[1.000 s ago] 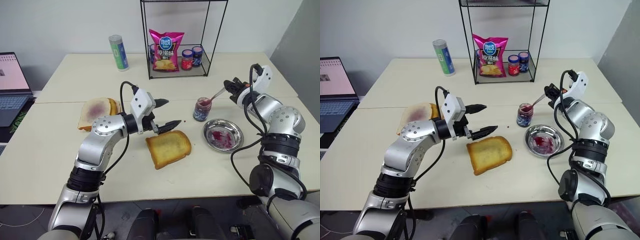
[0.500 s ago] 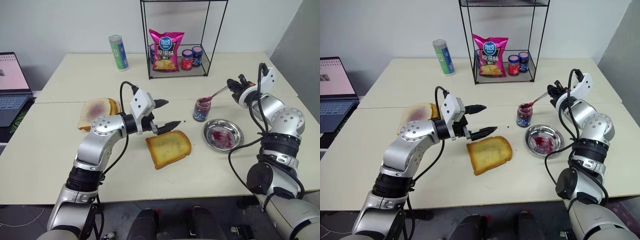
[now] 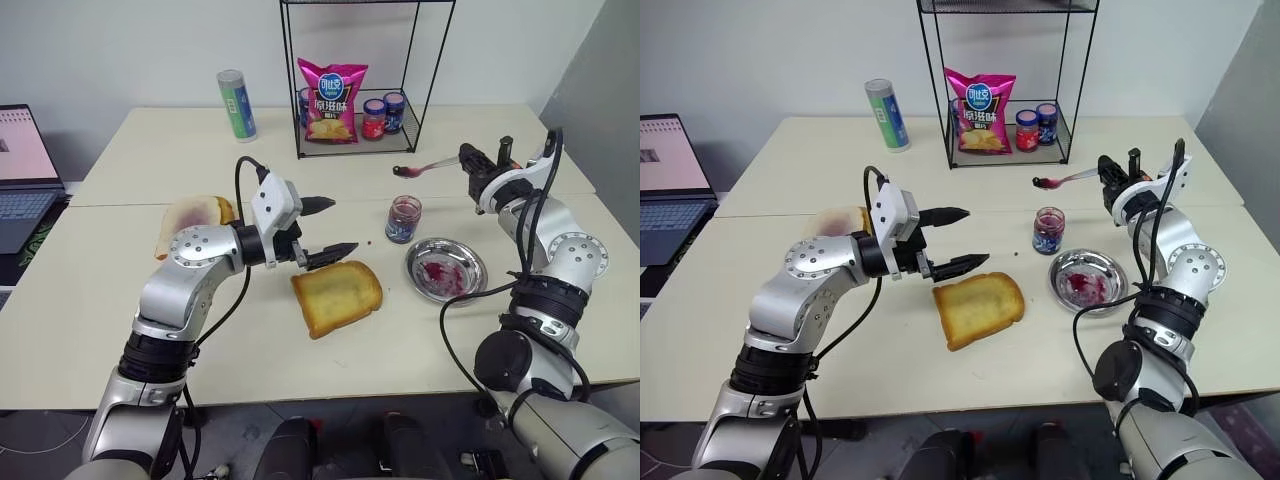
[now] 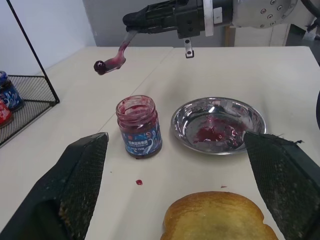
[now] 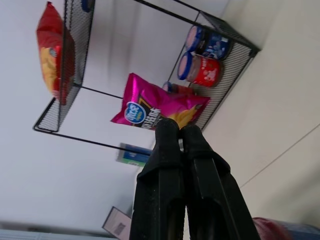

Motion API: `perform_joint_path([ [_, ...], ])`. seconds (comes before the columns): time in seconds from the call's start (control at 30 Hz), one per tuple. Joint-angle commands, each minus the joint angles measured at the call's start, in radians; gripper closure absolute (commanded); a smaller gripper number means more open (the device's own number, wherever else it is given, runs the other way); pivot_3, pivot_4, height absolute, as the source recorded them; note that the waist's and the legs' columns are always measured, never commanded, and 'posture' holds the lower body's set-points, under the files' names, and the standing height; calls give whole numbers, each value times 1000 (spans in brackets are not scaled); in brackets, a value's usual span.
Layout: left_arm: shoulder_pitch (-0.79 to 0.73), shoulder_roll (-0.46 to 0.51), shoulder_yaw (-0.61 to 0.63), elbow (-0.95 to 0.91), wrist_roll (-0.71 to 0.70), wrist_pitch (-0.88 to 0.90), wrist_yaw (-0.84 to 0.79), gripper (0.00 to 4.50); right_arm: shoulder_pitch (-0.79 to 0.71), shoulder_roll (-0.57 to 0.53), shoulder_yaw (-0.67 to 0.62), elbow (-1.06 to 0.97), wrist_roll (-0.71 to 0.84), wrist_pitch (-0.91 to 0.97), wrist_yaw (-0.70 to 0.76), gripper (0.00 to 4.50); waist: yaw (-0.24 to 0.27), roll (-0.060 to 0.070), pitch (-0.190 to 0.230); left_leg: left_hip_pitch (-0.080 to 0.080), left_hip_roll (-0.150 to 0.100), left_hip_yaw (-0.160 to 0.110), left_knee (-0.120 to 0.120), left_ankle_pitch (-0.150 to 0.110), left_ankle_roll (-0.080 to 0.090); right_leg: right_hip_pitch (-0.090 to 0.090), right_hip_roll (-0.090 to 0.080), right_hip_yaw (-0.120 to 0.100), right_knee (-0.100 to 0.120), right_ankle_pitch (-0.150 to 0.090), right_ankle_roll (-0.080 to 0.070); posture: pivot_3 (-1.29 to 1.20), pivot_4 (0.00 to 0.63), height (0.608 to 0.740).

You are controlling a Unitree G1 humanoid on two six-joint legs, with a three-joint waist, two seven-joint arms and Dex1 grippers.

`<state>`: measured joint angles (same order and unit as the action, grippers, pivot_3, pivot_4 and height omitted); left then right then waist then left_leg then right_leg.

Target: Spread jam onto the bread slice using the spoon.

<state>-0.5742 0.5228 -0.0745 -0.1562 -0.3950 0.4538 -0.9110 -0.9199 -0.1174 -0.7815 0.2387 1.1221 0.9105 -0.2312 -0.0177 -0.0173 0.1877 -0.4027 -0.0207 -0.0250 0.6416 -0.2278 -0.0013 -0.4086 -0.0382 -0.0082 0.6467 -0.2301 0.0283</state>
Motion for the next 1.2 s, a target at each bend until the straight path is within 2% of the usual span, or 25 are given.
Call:
perform_joint_path([
  [0.03,2,34,61,-99,-63,51,2,0,-7,23,50,-109,113,37,-32,4438,-4,0,0,0,0,0,0,0,0,0,0,0,0,0,0,0,150,740],
  [0.2,72,104,114,-207,-132,143,7,0,18,57,133,-199,196,80,-94,4438,-17,0,0,0,1,0,-1,0,0,-1,0,1,0,0,0,0,150,740],
  [0.43,129,148,189,-301,-216,247,59,0,80,62,237,-285,257,84,-152,4438,-14,1,0,0,1,-1,-2,0,0,-1,0,1,0,-1,0,0,150,740],
  [0.5,306,180,280,-400,-236,290,90,0,149,42,368,-378,227,159,-94,4438,-15,1,0,0,1,0,-2,0,0,-1,0,0,-1,-2,2,0,150,740],
  [0.6,455,180,350,-491,-277,328,139,0,203,52,456,-421,216,173,-71,4438,-32,1,0,3,2,4,-5,-1,2,-1,-3,7,-1,-1,0,0,150,740],
  [0.7,541,173,369,-545,-291,333,174,0,243,44,519,-446,186,171,-32,4438,-21,0,0,-2,4,0,-5,-1,2,-6,-1,5,-1,-2,-1,0,150,740],
  [0.87,655,195,364,-587,-263,304,183,0,299,2,641,-488,90,162,67,4438,-11,0,0,1,5,0,-5,-1,1,-3,0,4,-2,-4,1,0,150,740],
  [0.93,677,196,364,-595,-265,295,186,0,315,-29,699,-506,31,150,124,4438,-10,0,0,1,5,0,-5,-1,1,-2,0,3,-2,-8,-5,0,150,740],
  [1.2,693,202,358,-588,-272,282,191,0,380,-163,871,-557,-230,43,318,4438,-10,0,0,1,6,0,-4,-1,1,-3,0,1,-2,-7,-5,0,150,740],
])
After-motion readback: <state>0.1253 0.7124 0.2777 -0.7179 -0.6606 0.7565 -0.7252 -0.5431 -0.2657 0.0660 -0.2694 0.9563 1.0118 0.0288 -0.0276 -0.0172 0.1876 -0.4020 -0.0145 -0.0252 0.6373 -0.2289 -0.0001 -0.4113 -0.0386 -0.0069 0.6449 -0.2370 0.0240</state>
